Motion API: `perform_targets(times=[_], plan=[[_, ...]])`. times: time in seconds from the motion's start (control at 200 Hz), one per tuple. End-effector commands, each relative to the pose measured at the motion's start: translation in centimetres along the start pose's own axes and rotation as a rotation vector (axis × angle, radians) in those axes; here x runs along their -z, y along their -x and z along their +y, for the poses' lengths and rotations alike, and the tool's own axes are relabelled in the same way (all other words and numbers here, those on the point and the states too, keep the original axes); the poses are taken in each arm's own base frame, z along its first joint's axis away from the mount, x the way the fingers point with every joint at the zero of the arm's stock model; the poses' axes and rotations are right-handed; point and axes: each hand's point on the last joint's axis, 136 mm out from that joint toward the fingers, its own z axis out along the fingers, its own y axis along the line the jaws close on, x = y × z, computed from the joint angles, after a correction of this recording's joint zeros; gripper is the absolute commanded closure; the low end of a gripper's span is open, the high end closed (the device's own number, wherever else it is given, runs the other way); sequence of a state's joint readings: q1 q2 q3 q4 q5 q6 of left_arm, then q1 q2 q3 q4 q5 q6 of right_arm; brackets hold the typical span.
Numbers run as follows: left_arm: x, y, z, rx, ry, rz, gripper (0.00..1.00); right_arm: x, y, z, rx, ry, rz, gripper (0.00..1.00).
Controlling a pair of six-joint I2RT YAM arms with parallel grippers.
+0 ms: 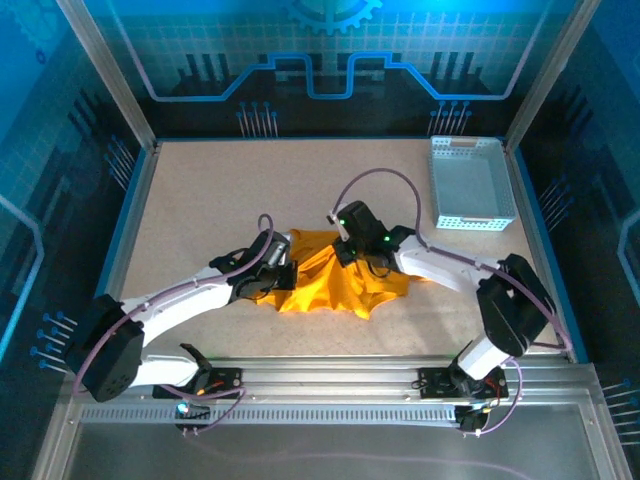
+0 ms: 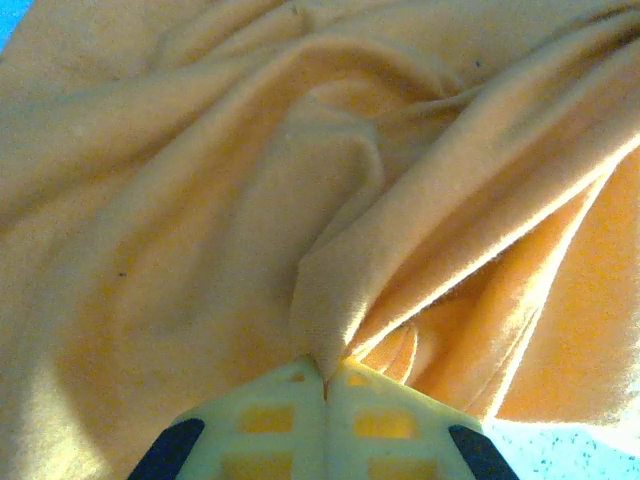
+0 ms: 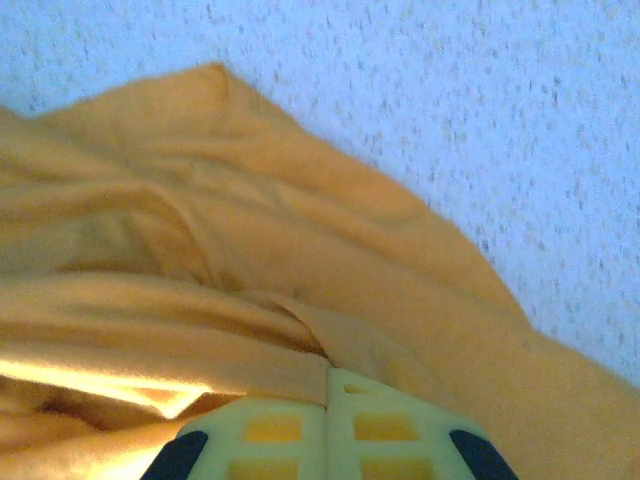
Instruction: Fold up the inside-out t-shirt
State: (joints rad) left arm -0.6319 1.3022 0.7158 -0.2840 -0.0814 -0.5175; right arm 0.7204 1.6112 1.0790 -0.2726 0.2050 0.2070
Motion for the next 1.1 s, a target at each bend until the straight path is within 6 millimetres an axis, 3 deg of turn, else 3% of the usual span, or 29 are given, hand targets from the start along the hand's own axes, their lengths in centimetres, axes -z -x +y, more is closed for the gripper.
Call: perform_targets(times=[0.0,0.13,0.19,0.275,0.405,0.485,0.58,0.79,1.095], plan=[[-0.9,0.9,2.6,0.024,0.118,0.006,0.98,-1.9,0.4,-0.8,0.014,-0.009,0.049,0.95],[-2.4,1.3,4.4,0.063,0.203,0.052,0.97,-2.7,-0.6,-1.5,-0.012,-0.072,0.102,0.63],[-3.1,1.1,4.4,0.067,0.201,0.077,0.99,-1.6,-0.4,-1.1,0.006,-0.084,0.087,0.60],[-3.5,0.8,3.7,0.077,0.156,0.081,0.99,0.6,0.2,1.1,0.067,-0.062,0.034,0.56],[-3.3,0.9,3.3,0.085,0.126,0.069,0.98,2.8,-0.3,5.2,0.080,0.060,-0.009,0.56],[-3.1,1.0,3.2,0.086,0.119,0.062,0.98,2.9,-1.1,7.0,0.074,0.106,0.013,0.59],[-3.1,0.9,3.2,0.082,0.116,0.066,0.97,1.6,-2.2,7.8,0.028,0.121,0.062,0.61],[-3.0,0.8,2.9,0.086,0.102,0.064,0.97,-1.5,-3.4,6.4,-0.082,0.071,0.123,0.64],[-3.0,1.0,2.5,0.085,0.078,0.063,0.96,-3.0,-2.6,5.7,-0.104,0.079,0.124,0.65]])
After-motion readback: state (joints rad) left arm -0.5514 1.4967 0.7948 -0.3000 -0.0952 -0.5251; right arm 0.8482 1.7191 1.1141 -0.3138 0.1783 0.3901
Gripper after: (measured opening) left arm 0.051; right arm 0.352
